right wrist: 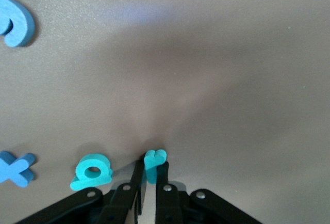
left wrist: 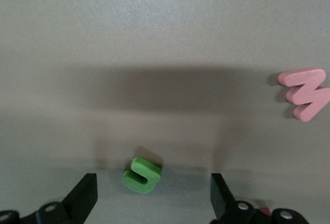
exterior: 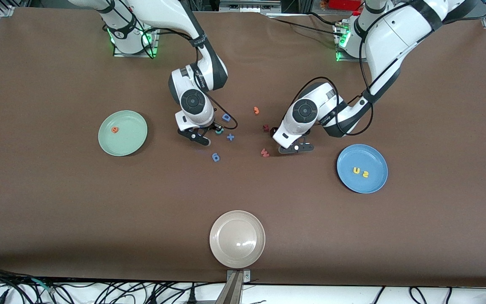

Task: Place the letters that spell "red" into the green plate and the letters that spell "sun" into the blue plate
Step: 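Grasp the teal r with the right gripper while the left gripper returns, then carry the teal r onto the green plate with the right gripper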

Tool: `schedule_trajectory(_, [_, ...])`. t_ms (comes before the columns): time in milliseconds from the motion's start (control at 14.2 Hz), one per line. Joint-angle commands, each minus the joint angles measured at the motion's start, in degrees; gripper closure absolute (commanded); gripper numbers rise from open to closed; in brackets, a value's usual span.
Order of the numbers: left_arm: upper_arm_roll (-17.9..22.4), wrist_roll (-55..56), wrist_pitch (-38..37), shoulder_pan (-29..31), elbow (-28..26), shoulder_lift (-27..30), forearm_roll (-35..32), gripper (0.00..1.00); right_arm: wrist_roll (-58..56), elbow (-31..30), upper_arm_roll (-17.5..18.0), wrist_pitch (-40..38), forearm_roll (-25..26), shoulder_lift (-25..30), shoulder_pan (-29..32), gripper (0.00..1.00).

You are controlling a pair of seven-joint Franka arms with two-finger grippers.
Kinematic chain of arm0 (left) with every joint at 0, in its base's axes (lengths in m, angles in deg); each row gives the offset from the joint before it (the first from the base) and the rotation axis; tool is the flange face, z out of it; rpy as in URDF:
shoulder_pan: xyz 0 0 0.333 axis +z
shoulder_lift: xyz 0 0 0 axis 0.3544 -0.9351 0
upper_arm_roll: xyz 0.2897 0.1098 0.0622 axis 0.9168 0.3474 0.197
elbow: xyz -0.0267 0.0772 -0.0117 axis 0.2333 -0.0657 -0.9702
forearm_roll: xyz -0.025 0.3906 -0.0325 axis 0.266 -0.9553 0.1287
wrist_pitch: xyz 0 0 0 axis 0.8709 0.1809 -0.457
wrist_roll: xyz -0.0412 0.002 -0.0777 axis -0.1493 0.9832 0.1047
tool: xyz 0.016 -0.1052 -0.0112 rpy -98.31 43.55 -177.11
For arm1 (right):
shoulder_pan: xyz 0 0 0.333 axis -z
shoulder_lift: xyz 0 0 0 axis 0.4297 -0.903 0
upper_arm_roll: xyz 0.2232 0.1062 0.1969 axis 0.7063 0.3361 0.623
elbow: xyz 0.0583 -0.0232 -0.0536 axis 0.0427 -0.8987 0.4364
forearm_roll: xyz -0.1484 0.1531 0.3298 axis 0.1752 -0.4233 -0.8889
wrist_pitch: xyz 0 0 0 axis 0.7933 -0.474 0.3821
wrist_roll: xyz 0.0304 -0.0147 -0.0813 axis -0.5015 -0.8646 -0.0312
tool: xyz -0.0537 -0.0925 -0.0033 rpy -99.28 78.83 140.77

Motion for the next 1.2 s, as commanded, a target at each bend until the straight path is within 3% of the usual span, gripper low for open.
schedule_trajectory(0, [-0.4,2.1,0.8,0.1,-0.5,0.1,-2.4,0.18,-1.7,0.6,-2.9,-4.6,-0.3,1.8,-0.4,1.00])
schedule_trajectory(282, [-0.4,2.0,0.8,0.5,-0.8,0.1,-2.4,0.72,-9.7,1.3,-11.2,-16.9,-0.3,8.2,-0.4,1.00])
schedule_trajectory(493, [-0.4,2.0,0.6,0.9,-0.8,0.4,-2.5,0.92,-18.4,1.3,-18.1,-24.3,-0.3,10.4,-0.4,1.00])
schedule_trajectory(775, [-0.7,1.9,-1.9,2.0,-0.2,2.2,-2.4,0.92,-32.0,-0.6,-26.6,-29.2,-0.2,10.7,-0.4,1.00])
schedule_trajectory(986, [-0.8,1.4,-2.0,2.1,0.3,2.7,-2.3,0.92,-44.9,-6.2,-31.9,-25.8,-0.3,10.1,-0.4,1.00])
schedule_trajectory(1127, [-0.9,1.2,-3.5,2.3,3.0,3.4,-2.5,0.91,-50.8,-10.4,-33.5,-22.1,-0.3,9.9,-0.3,1.00])
